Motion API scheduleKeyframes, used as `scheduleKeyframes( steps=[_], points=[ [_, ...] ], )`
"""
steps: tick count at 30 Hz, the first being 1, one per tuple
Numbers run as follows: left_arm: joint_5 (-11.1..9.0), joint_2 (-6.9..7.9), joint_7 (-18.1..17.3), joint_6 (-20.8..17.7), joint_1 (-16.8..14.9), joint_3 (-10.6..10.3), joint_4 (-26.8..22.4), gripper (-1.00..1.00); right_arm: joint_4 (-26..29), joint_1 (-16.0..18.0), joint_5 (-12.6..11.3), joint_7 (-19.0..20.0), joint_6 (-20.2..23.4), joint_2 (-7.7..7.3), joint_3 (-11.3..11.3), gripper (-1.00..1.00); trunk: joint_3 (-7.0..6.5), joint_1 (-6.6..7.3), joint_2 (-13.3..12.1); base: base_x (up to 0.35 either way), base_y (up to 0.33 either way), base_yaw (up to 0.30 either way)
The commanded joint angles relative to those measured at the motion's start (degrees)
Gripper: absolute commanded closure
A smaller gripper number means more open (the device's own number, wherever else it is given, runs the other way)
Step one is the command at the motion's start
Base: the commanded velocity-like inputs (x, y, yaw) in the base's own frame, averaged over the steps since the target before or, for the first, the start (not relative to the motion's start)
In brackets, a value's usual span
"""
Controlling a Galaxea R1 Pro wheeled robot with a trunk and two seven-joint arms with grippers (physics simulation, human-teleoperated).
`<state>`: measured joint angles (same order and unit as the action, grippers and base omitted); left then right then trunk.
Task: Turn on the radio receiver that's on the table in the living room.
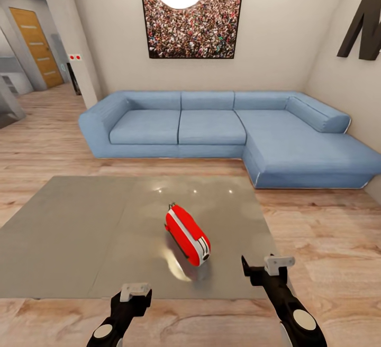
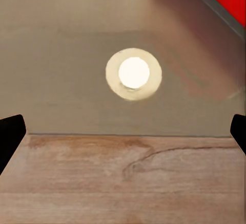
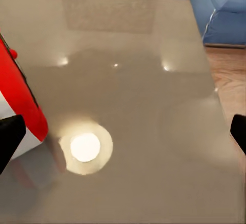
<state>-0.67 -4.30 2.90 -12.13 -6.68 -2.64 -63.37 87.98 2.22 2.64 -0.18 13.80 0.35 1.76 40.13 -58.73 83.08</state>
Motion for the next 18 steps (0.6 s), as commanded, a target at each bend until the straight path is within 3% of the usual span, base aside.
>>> scheduleKeyframes(
  steps=[1,8,18],
  points=[
    [0.0,0.02,0.0,0.0,0.0,0.0,0.0,-1.00,0.0,0.0,0.0,0.0,0.0,0.00,0.0,-1.00,0.00,0.00,0.0,0.227,-0.144,0.000],
    [0.0,0.00,0.0,0.0,0.0,0.0,0.0,-1.00,0.0,0.0,0.0,0.0,0.0,0.00,0.1,-1.00,0.00,0.00,0.0,0.240,-0.150,0.000],
    [0.1,0.08,0.0,0.1,0.0,0.0,-0.4,-1.00,0.0,0.0,0.0,0.0,0.0,0.00,0.1,-1.00,0.00,0.00,0.0,0.023,-0.014,0.000]
  ],
)
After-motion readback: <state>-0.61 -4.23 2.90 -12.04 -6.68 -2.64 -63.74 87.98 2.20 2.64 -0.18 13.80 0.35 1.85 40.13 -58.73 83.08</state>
